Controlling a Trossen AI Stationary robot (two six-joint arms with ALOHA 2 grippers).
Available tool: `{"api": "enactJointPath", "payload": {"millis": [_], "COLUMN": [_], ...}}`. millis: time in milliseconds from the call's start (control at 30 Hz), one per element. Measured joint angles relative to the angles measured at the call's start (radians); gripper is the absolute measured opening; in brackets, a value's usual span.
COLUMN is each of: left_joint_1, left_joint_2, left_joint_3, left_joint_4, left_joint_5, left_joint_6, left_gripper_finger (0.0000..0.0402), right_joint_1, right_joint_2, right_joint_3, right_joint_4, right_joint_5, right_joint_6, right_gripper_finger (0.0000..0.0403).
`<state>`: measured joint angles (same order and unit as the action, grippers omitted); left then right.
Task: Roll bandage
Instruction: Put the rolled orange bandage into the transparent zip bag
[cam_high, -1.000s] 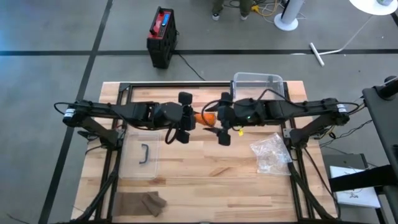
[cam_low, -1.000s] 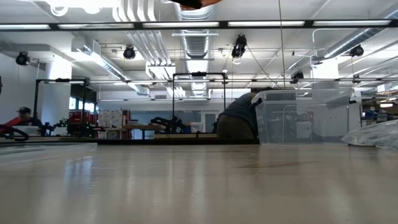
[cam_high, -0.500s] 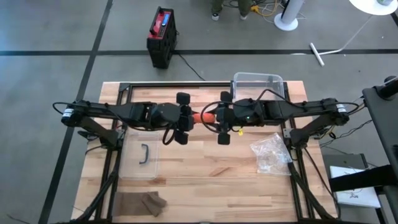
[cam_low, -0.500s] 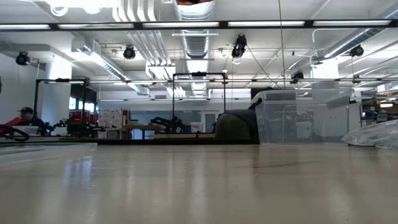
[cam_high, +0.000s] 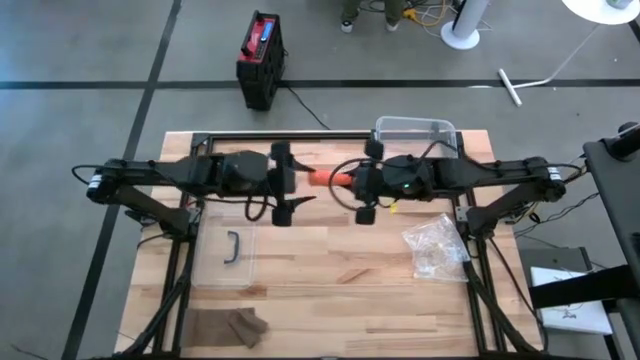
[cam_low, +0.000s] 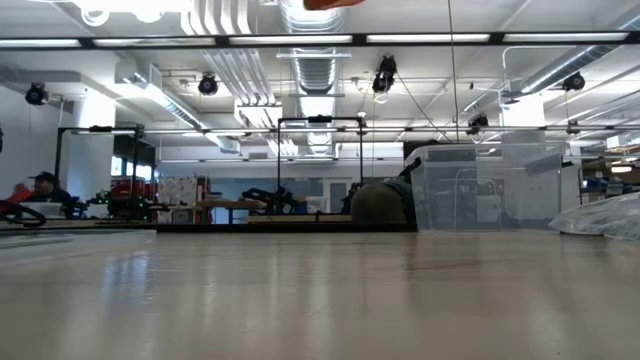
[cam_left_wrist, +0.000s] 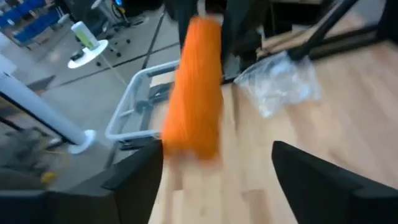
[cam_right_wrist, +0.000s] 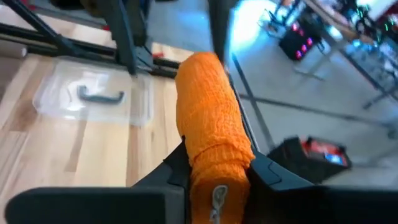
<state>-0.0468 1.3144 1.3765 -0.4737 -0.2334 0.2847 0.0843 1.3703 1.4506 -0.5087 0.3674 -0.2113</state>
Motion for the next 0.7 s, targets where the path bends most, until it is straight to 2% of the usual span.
{"api": "enactJointPath", "payload": {"millis": [133,200,267,367,433,600,633,700], "left_joint_1": [0.03,0.033,0.038,0.047,0.048,0.048,0.048,0.049], "left_joint_2": [-0.089,-0.12,-0.131,-0.122,-0.103,-0.046,-0.028,-0.003], "left_joint_3": [-0.214,-0.321,-0.406,-0.488,-0.506,-0.535,-0.536,-0.537], "left_joint_4": [0.224,0.375,0.523,0.667,0.728,0.754,0.744,0.732], "left_joint_5": [0.046,0.047,0.051,0.114,0.161,0.173,0.173,0.173], "left_joint_6": [-0.04,-0.035,-0.026,0.004,0.01,-0.004,-0.005,0.026], "left_gripper_finger": [0.0304,0.0303,0.0296,0.0281,0.0271,0.0248,0.0244,0.0236], "right_joint_1": [0.009,0.007,0.0,-0.001,0.008,0.041,0.047,0.059], "right_joint_2": [-0.057,-0.069,-0.071,-0.057,-0.035,-0.02,-0.008,0.008], "right_joint_3": [0.001,0.0,-0.001,-0.005,-0.023,-0.132,-0.154,-0.208], "right_joint_4": [-0.193,-0.376,-0.609,-0.929,-1.062,-1.026,-1.041,-1.064], "right_joint_5": [0.087,0.115,0.091,-0.052,-0.165,-0.516,-0.557,-0.574], "right_joint_6": [0.141,0.258,0.42,0.686,0.812,0.933,0.96,1.005], "right_gripper_finger": [0.0067,0.0062,0.0061,0.0065,0.0066,0.0051,0.0049,0.0049]}}
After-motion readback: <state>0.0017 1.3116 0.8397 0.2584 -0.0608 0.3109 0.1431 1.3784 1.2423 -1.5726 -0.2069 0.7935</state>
